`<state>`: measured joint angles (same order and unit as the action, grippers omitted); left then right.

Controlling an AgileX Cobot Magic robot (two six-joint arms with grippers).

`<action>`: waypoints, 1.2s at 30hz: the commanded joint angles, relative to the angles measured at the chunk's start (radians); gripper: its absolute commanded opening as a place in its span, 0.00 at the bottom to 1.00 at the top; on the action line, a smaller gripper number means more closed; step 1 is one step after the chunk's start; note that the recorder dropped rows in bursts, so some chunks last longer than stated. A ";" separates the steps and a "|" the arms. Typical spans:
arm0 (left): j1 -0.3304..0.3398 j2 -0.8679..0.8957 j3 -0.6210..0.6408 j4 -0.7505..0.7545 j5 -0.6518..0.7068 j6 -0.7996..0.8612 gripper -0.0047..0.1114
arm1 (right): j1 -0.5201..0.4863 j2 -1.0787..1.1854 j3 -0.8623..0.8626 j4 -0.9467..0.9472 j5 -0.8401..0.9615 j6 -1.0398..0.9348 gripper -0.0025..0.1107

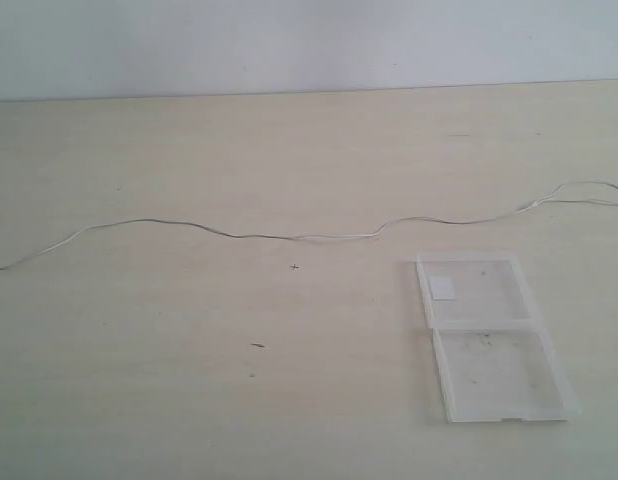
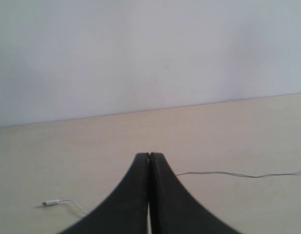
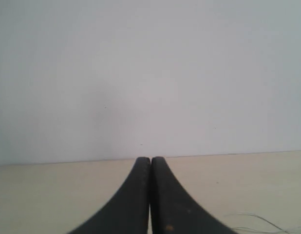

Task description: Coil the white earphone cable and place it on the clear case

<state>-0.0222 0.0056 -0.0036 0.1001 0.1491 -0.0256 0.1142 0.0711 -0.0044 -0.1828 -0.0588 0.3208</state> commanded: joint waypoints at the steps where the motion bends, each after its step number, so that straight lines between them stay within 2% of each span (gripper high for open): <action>1: 0.001 -0.006 0.004 -0.011 -0.005 0.004 0.04 | -0.006 -0.003 0.004 0.031 -0.067 0.099 0.02; 5: 0.001 -0.006 0.004 -0.011 -0.005 0.003 0.04 | -0.006 -0.003 0.004 0.110 -0.260 0.332 0.02; 10: 0.001 -0.006 0.004 -0.011 -0.005 0.003 0.04 | -0.006 0.003 0.004 0.141 -0.576 0.338 0.02; 15: 0.001 -0.006 0.004 -0.011 -0.005 0.003 0.04 | -0.006 0.250 -0.312 -0.221 -0.560 0.488 0.02; 17: 0.001 -0.006 0.004 -0.011 -0.005 0.003 0.04 | -0.006 0.456 -0.514 -0.351 -0.453 0.494 0.02; 18: 0.001 -0.006 0.004 -0.011 -0.005 0.003 0.04 | -0.006 0.584 -0.664 -0.465 -0.332 0.513 0.02; 19: 0.001 -0.006 0.004 -0.011 -0.005 0.003 0.04 | -0.006 0.652 -0.736 -0.548 -0.257 0.542 0.02; 20: 0.001 -0.006 0.004 -0.011 -0.005 0.003 0.04 | -0.004 0.770 -0.849 -0.716 -0.131 0.631 0.02; 23: 0.001 -0.006 0.004 -0.011 -0.005 0.003 0.04 | 0.003 0.982 -1.007 -1.050 -0.071 0.749 0.02; 24: 0.001 -0.006 0.004 -0.011 -0.005 0.003 0.04 | 0.003 1.053 -1.057 -1.213 -0.106 0.753 0.02; 25: 0.001 -0.006 0.004 -0.011 -0.005 0.003 0.04 | 0.003 1.093 -1.083 -1.295 -0.130 0.743 0.02; 27: 0.001 -0.006 0.004 -0.011 -0.005 0.003 0.04 | 0.003 1.221 -1.162 -1.473 -0.041 0.743 0.02; 29: 0.001 -0.006 0.004 -0.011 -0.005 0.003 0.04 | 0.003 1.316 -1.200 -1.500 0.114 0.728 0.02; 31: 0.001 -0.006 0.004 -0.011 -0.005 0.003 0.04 | 0.003 1.412 -1.220 -1.491 0.183 0.596 0.02; 34: 0.001 -0.006 0.004 -0.011 -0.005 0.003 0.04 | 0.003 1.523 -1.271 -1.442 0.288 0.538 0.02; 36: 0.001 -0.006 0.004 -0.011 -0.005 0.003 0.04 | 0.003 1.576 -1.301 -1.412 0.364 0.429 0.02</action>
<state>-0.0222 0.0056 -0.0036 0.1001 0.1491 -0.0256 0.1160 1.5897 -1.2693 -1.6368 0.2054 0.8607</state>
